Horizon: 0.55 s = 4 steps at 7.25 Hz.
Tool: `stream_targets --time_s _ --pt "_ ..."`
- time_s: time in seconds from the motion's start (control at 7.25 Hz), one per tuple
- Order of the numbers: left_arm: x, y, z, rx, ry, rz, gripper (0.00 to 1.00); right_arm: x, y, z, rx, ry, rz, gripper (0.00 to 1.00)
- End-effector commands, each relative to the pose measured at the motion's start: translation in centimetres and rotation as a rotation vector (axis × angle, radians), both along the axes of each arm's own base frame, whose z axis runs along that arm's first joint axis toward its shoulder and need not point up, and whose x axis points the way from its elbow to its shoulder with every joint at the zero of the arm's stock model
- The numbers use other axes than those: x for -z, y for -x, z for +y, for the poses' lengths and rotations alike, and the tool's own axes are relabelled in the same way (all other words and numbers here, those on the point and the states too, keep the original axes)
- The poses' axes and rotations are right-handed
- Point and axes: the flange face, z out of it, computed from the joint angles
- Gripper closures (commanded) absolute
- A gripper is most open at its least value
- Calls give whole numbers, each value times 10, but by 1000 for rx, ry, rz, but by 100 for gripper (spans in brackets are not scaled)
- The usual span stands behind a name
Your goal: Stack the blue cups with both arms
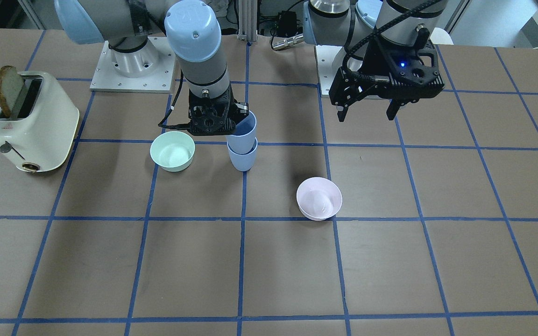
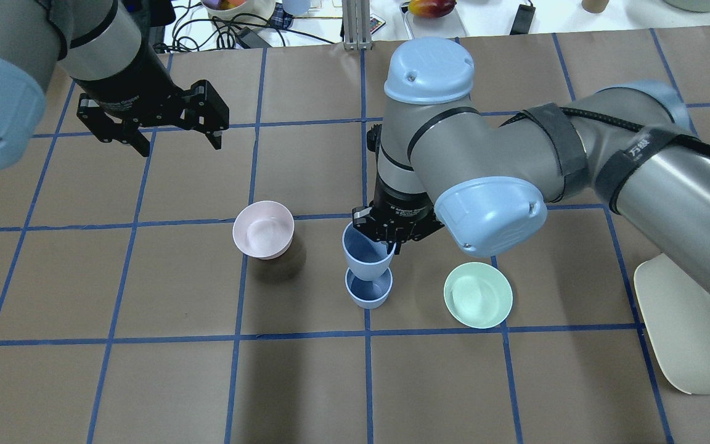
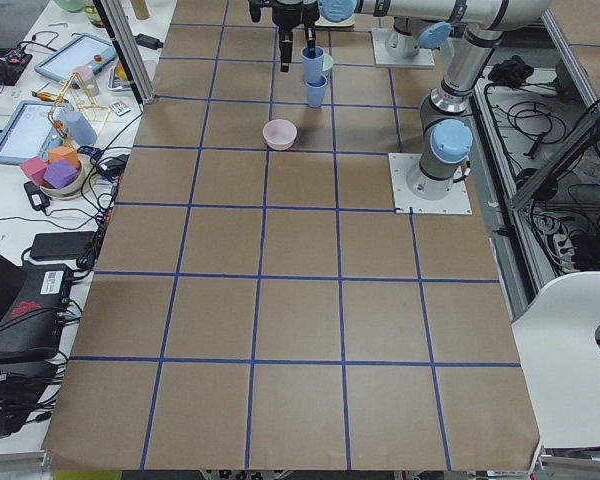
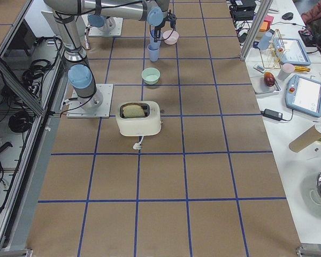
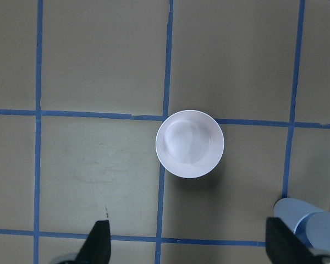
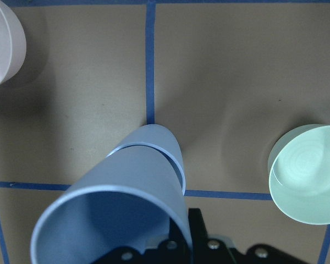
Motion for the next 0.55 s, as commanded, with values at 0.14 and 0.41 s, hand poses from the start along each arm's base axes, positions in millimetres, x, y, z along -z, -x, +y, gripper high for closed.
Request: stream_targets --time_s 0.14,0.41 --pt "0 0 0 -1 -1 0 0 4 0 0 -2 -6 4 85" --pt "0 0 0 0 -1 0 0 4 0 -1 -2 -3 7 4"
